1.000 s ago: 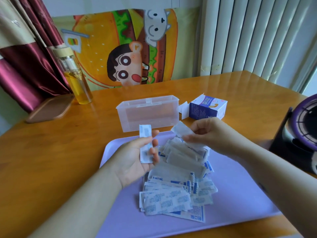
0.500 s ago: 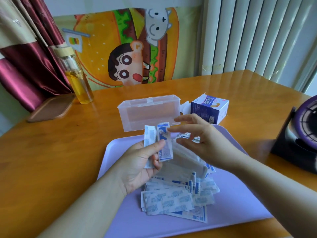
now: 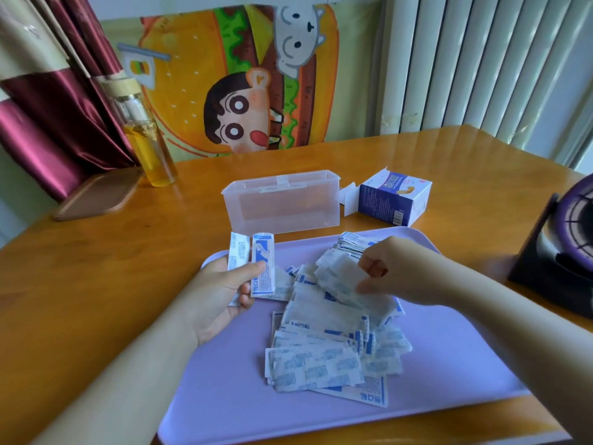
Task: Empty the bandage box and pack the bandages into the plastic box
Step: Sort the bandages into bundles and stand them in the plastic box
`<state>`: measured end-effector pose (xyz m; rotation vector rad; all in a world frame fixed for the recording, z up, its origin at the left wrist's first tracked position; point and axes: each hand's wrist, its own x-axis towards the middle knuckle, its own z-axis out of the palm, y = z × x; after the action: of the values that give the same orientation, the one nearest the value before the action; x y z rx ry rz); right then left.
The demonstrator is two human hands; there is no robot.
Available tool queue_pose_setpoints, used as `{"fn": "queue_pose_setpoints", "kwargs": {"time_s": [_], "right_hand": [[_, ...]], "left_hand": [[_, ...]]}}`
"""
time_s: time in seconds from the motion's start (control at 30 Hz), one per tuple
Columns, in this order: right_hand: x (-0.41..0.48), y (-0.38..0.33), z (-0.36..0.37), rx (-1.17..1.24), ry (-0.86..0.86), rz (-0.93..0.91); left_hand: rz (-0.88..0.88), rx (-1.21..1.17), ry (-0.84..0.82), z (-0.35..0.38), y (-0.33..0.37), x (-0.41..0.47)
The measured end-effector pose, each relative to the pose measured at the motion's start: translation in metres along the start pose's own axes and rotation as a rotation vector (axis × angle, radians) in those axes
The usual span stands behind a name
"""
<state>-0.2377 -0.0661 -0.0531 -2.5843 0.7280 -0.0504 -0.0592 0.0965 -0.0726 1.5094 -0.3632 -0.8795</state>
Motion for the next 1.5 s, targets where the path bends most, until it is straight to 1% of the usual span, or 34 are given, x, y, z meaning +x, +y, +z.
{"fn": "queue_pose_setpoints", "kwargs": {"time_s": [0.1, 0.2, 0.27, 0.37, 0.47, 0.53, 0.63, 0.7, 0.77, 0.8, 0.83, 0.87, 0.93, 0.97, 1.03, 1.07, 1.1, 1.13, 1.17, 1.2, 1.23, 1.3, 1.33, 1.4, 1.5], "right_hand": [[0.002, 0.007, -0.009, 0.032, 0.038, 0.029], [0.005, 0.008, -0.014, 0.159, 0.110, 0.063], [0.006, 0.004, -0.017, 0.218, 0.184, 0.027], [0.007, -0.005, -0.017, 0.284, 0.316, -0.110], [0.016, -0.020, -0.008, 0.322, 0.339, -0.311], [0.027, -0.029, 0.004, 0.274, 0.349, -0.425], [0.045, -0.046, 0.020, 0.152, 0.340, -0.530], [0.054, -0.053, 0.026, 0.112, 0.329, -0.576], [0.058, -0.058, 0.029, 0.073, 0.345, -0.620], [0.060, -0.061, 0.031, 0.063, 0.356, -0.642], [0.060, -0.064, 0.032, 0.057, 0.370, -0.662], [0.061, -0.066, 0.034, 0.052, 0.384, -0.683], [0.061, -0.071, 0.035, 0.039, 0.405, -0.723], [0.060, -0.071, 0.036, 0.036, 0.411, -0.733], [0.058, -0.068, 0.033, 0.052, 0.416, -0.706], [0.056, -0.065, 0.030, 0.065, 0.425, -0.659], [0.053, -0.059, 0.024, 0.070, 0.434, -0.588], [0.051, -0.052, 0.017, 0.058, 0.421, -0.503], [0.047, -0.045, 0.009, 0.021, 0.365, -0.416], [0.041, -0.038, 0.002, -0.030, 0.270, -0.338], [0.036, -0.032, -0.004, -0.076, 0.158, -0.279], [0.026, -0.025, -0.009, -0.141, -0.040, -0.195], [0.022, -0.023, -0.009, -0.172, -0.099, -0.164], [0.019, -0.022, -0.006, -0.225, -0.145, -0.122], [0.022, -0.019, -0.001, -0.262, -0.138, -0.101]], "left_hand": [[0.020, 0.116, -0.016, -0.007, -0.004, 0.003], [0.073, 0.257, -0.024, -0.009, -0.008, 0.007], [0.117, 0.356, -0.038, -0.013, -0.010, 0.009], [0.151, 0.442, -0.012, -0.027, -0.009, 0.011], [0.158, 0.517, 0.046, -0.038, -0.008, 0.012], [0.144, 0.584, 0.068, -0.041, -0.008, 0.011], [0.144, 0.642, 0.100, -0.046, -0.008, 0.009], [0.216, 0.770, 0.202, -0.047, -0.007, 0.009], [0.347, 0.860, 0.333, -0.047, -0.005, 0.008], [0.406, 0.823, 0.365, -0.045, -0.002, 0.005], [0.431, 0.715, 0.345, -0.042, 0.000, 0.002], [0.404, 0.561, 0.258, -0.036, 0.003, -0.002], [0.255, 0.255, 0.017, -0.022, 0.006, -0.012], [0.203, 0.181, -0.055, -0.017, 0.006, -0.014], [0.169, 0.152, -0.087, -0.014, 0.005, -0.013], [0.171, 0.174, -0.060, -0.016, 0.006, -0.012], [0.203, 0.252, -0.009, -0.019, 0.005, -0.008], [0.267, 0.408, 0.078, -0.023, 0.005, -0.004], [0.340, 0.608, 0.180, -0.028, 0.003, 0.000], [0.394, 0.778, 0.263, -0.032, 0.001, 0.003], [0.414, 0.870, 0.302, -0.035, -0.002, 0.005], [0.365, 0.931, 0.279, -0.037, -0.008, 0.006], [0.337, 0.962, 0.268, -0.036, -0.010, 0.007], [0.302, 1.054, 0.281, -0.034, -0.013, 0.008], [0.337, 1.133, 0.341, -0.032, -0.012, 0.008]]}}
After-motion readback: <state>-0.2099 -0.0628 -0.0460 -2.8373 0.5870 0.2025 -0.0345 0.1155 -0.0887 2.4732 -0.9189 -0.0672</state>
